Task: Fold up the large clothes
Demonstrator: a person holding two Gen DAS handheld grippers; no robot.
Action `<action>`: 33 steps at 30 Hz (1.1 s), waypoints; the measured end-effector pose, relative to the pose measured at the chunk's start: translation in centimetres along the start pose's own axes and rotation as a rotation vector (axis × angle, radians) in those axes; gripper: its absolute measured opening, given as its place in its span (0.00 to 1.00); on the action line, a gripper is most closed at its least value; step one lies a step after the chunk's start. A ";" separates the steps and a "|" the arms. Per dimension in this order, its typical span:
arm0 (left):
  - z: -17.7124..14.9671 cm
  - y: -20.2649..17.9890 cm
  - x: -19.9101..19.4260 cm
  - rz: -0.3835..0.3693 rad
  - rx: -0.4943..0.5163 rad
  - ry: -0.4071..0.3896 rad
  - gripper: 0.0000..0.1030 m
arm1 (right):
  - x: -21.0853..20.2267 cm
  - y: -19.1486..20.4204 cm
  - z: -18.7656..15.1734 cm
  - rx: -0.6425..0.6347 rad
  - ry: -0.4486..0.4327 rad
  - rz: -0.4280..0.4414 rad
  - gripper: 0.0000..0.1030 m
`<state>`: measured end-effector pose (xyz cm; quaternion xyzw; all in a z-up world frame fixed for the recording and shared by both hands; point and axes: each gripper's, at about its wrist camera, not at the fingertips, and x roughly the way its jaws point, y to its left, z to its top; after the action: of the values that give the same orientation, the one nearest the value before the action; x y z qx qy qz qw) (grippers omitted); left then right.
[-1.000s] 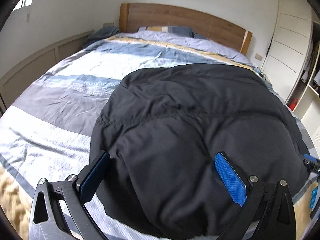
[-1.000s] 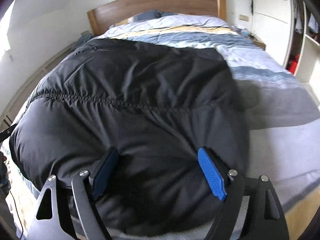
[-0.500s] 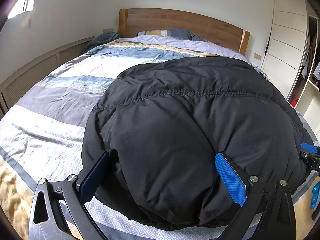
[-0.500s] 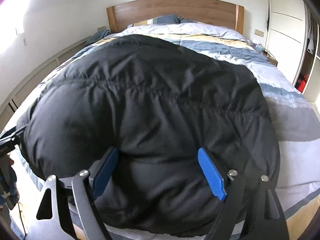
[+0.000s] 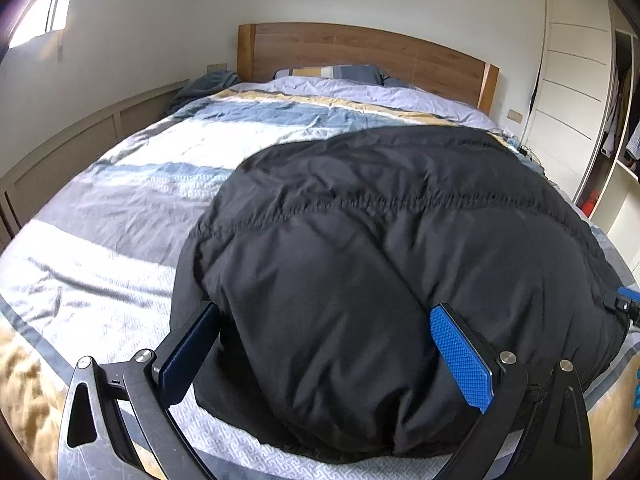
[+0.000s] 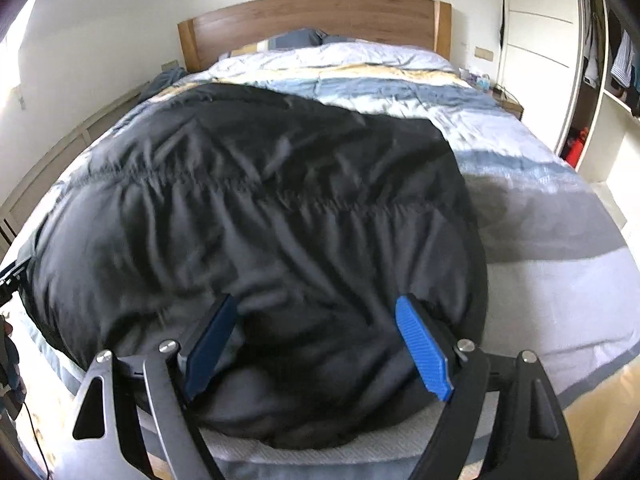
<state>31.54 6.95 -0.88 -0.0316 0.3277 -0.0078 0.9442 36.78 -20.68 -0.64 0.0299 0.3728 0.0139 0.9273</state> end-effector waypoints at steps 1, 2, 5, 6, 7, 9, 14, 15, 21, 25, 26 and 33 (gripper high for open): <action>0.3 -0.1 0.0 0.002 0.004 -0.005 1.00 | 0.0 0.5 0.6 -0.003 -0.013 0.009 0.79; 0.6 -0.2 -0.1 0.004 0.007 -0.009 1.00 | -0.1 0.8 1.1 -0.007 -0.024 0.016 0.79; 1.7 -0.4 0.0 0.007 0.016 -0.020 1.00 | 0.5 2.3 2.7 -0.023 -0.047 0.040 0.79; 2.0 -0.5 0.1 0.006 0.018 -0.019 1.00 | 0.6 2.6 2.9 -0.027 -0.051 0.045 0.79; 2.2 -0.5 0.2 0.003 0.017 -0.018 1.00 | 0.8 3.0 3.2 -0.032 -0.055 0.050 0.79; 3.3 -0.8 0.7 -0.013 0.011 -0.009 1.00 | 1.2 3.7 3.7 -0.032 -0.057 0.065 0.79; 8.7 -2.5 3.1 -0.046 0.029 -0.015 1.00 | 2.9 5.9 7.7 -0.035 -0.095 0.083 0.79; 9.6 -3.0 3.7 -0.057 0.035 -0.007 1.00 | 3.3 6.4 8.4 -0.034 -0.098 0.089 0.79; 12.5 -6.6 8.7 -0.106 0.057 0.061 1.00 | 7.5 8.8 11.5 -0.041 -0.072 0.128 0.79; 13.3 -8.6 12.4 -0.088 0.117 0.117 1.00 | 10.8 9.2 13.0 -0.072 -0.033 0.111 0.79; 13.8 -9.0 13.1 -0.090 0.126 0.126 1.00 | 11.4 9.2 13.5 -0.072 -0.029 0.106 0.79; 17.0 -10.3 19.4 -0.057 0.108 0.216 1.00 | 17.1 8.4 17.8 -0.049 0.034 0.064 0.79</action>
<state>57.38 -3.09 1.06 0.0110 0.4254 -0.0556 0.9032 61.39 -12.24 0.90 0.0188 0.3869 0.0530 0.9204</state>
